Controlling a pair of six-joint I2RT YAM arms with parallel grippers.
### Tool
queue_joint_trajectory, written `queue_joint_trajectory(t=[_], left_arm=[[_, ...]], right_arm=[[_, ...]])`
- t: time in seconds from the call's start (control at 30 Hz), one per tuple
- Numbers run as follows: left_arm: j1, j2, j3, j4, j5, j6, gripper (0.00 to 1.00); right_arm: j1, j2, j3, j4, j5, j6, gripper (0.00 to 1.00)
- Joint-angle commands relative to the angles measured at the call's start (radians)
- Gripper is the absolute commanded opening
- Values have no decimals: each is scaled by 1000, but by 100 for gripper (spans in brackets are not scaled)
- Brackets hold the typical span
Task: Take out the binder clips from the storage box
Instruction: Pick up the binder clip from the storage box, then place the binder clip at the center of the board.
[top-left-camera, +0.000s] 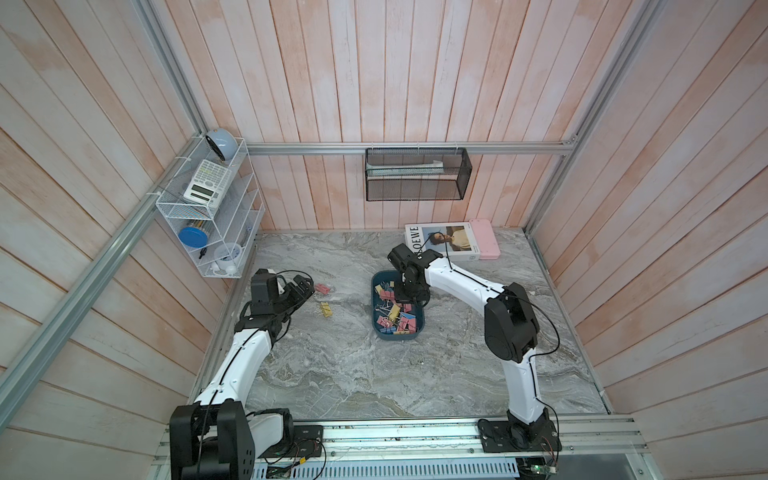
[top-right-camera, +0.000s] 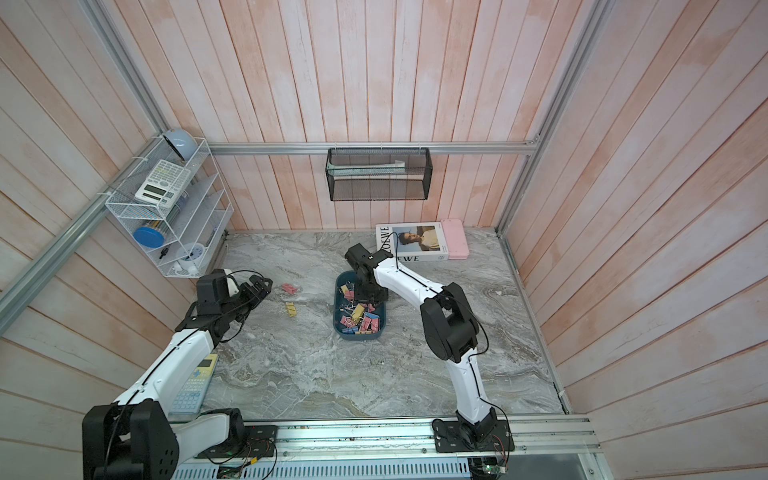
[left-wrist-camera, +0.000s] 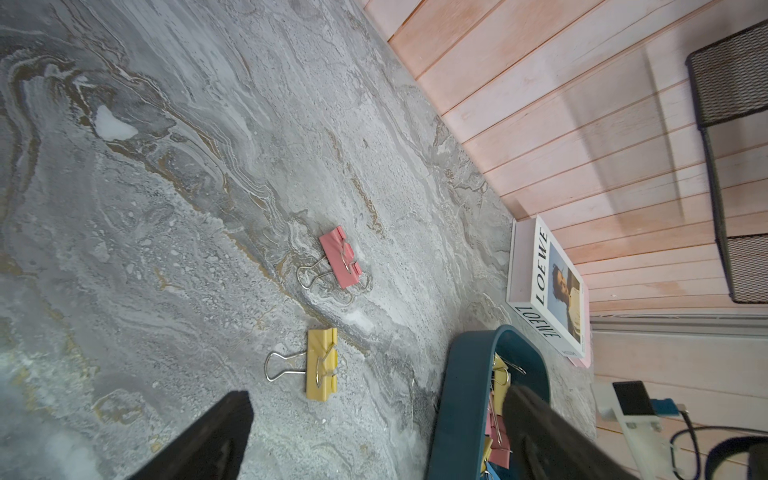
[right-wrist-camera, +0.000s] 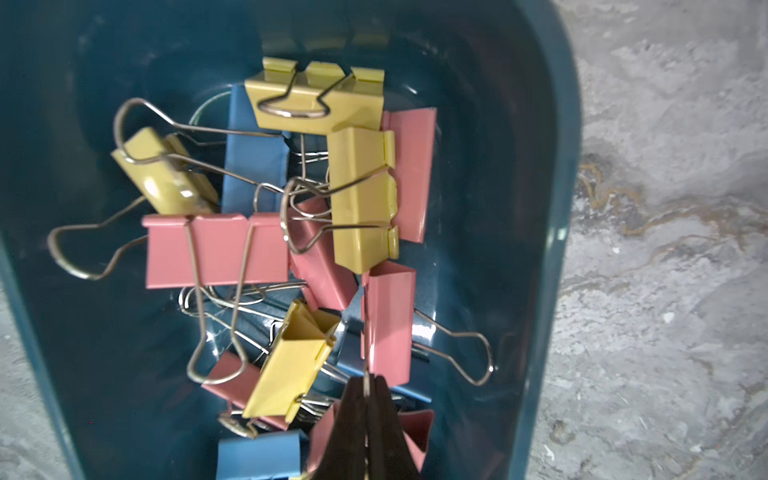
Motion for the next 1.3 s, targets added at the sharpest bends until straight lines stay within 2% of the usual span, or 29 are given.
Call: queue_joint_trajectory(t=[0.0, 0.2, 0.43, 0.57, 0.77, 0.97, 1.17, 1.2, 1.27], left_arm=[[3, 1, 9, -11, 9, -1, 100], [1, 3, 25, 2, 41, -5, 100], [-44, 5, 50, 6, 43, -26, 100], [-109, 34, 97, -17, 26, -34, 100], [-241, 106, 196, -86, -42, -32, 100], [-387, 195, 308, -137, -103, -36, 100], [-505, 277, 387, -147, -124, -73, 100], [-522, 290, 396, -146, -121, -79, 100], [-555, 331, 421, -160, -121, -99, 100]], right_arm=[[-8, -80, -21, 14, 3, 18, 0], [-13, -176, -66, 30, 12, 9, 0], [-115, -367, -271, 153, -39, -25, 0], [-212, -464, -454, 287, -154, -38, 0], [-293, -516, -653, 433, -227, -70, 0], [-326, -496, -780, 556, -297, -63, 0], [-353, -479, -836, 598, -321, -72, 0], [-358, -480, -839, 594, -321, -77, 3], [-371, -491, -846, 582, -316, -90, 17]])
